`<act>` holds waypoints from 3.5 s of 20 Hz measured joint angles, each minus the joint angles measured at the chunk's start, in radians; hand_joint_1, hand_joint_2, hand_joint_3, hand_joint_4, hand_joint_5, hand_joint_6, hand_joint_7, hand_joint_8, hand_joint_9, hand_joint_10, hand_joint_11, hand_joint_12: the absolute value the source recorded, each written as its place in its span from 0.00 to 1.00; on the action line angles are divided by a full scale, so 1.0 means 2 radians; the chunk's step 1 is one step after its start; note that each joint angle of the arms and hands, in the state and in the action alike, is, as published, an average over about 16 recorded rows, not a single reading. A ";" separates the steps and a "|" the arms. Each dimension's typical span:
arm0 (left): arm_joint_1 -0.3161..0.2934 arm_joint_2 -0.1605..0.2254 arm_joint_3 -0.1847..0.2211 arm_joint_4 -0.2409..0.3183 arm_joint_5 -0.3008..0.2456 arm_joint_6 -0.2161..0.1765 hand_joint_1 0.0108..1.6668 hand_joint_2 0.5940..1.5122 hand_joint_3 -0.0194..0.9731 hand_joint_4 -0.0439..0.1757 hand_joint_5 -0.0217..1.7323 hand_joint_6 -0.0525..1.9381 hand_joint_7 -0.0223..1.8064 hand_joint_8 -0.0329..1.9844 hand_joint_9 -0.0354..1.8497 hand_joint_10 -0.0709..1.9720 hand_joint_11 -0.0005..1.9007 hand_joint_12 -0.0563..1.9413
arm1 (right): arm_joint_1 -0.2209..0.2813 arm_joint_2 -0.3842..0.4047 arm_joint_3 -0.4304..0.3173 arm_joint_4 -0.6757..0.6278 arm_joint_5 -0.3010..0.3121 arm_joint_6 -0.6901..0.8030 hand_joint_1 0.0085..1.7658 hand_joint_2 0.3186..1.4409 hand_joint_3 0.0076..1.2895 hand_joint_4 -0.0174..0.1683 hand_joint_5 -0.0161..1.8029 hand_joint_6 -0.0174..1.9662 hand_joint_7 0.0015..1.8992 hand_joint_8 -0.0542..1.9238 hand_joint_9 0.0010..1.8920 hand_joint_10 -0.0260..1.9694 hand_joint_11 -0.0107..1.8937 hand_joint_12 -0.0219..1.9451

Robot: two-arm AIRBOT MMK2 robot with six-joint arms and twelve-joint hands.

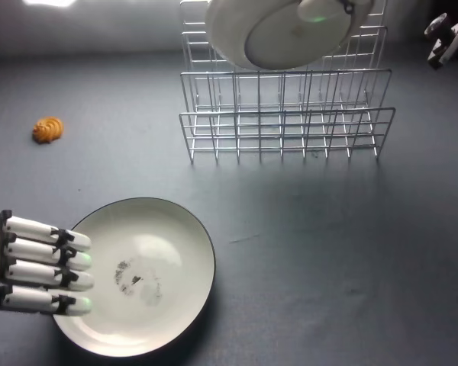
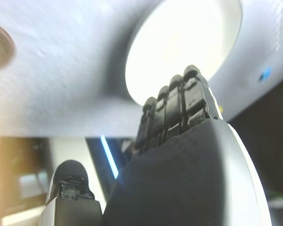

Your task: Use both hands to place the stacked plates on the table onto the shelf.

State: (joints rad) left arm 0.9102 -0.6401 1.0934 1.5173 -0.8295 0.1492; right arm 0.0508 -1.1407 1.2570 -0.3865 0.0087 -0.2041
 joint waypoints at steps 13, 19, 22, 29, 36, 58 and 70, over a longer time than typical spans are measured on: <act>0.013 0.007 -0.028 -0.036 0.088 -0.042 0.01 0.54 0.02 0.23 0.03 0.03 0.03 0.02 0.03 0.04 0.01 0.03 | -0.027 -0.028 0.040 0.018 -0.009 0.002 0.71 0.63 0.00 0.05 0.53 0.42 0.57 0.53 0.60 0.35 0.46 0.61; 0.019 0.007 -0.039 -0.048 0.109 -0.046 0.01 0.54 0.02 0.23 0.04 0.03 0.03 0.02 0.03 0.04 0.01 0.03 | -0.046 -0.039 0.058 0.020 0.003 -0.002 0.71 0.64 0.00 0.05 0.53 0.43 0.55 0.56 0.57 0.41 0.44 0.64; 0.023 0.006 -0.045 -0.056 0.124 -0.046 0.01 0.54 0.02 0.23 0.04 0.03 0.03 0.02 0.03 0.04 0.01 0.03 | -0.055 -0.041 0.063 0.020 0.010 -0.005 0.71 0.64 0.00 0.05 0.53 0.43 0.55 0.58 0.56 0.44 0.44 0.64; 0.037 0.004 -0.064 -0.115 0.176 -0.047 0.01 0.54 0.02 0.23 0.04 0.03 0.03 0.02 0.03 0.04 0.01 0.03 | -0.072 -0.043 0.070 0.020 0.026 -0.013 0.68 0.67 0.00 0.05 0.50 0.46 0.51 0.56 0.51 0.47 0.42 0.65; 0.057 0.003 -0.083 -0.179 0.218 -0.051 0.01 0.54 0.02 0.22 0.03 0.03 0.04 0.02 0.03 0.04 0.01 0.02 | -0.075 -0.044 0.075 0.020 0.034 -0.016 0.61 0.67 0.00 0.06 0.47 0.32 0.47 0.40 0.43 0.44 0.34 0.67; 0.076 0.006 -0.105 -0.237 0.263 -0.061 0.01 0.52 0.02 0.19 0.03 0.03 0.03 0.02 0.03 0.04 0.01 0.02 | -0.032 0.009 -0.066 -0.087 0.122 -0.190 0.53 0.63 0.00 0.11 0.22 0.03 0.21 0.04 0.17 0.08 0.07 0.48; 0.061 0.000 -0.109 -0.233 0.279 -0.062 0.01 0.52 0.02 0.18 0.03 0.03 0.03 0.01 0.03 0.04 0.01 0.02 | -0.134 0.013 -0.160 -0.073 0.150 -0.418 0.64 0.44 0.00 0.15 0.03 0.03 0.01 0.04 0.01 0.02 0.01 0.12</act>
State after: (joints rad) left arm 1.0315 -0.6410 0.8744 1.0509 -0.2716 0.0255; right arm -0.2173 -1.1154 0.9374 -0.5317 0.3094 -1.0408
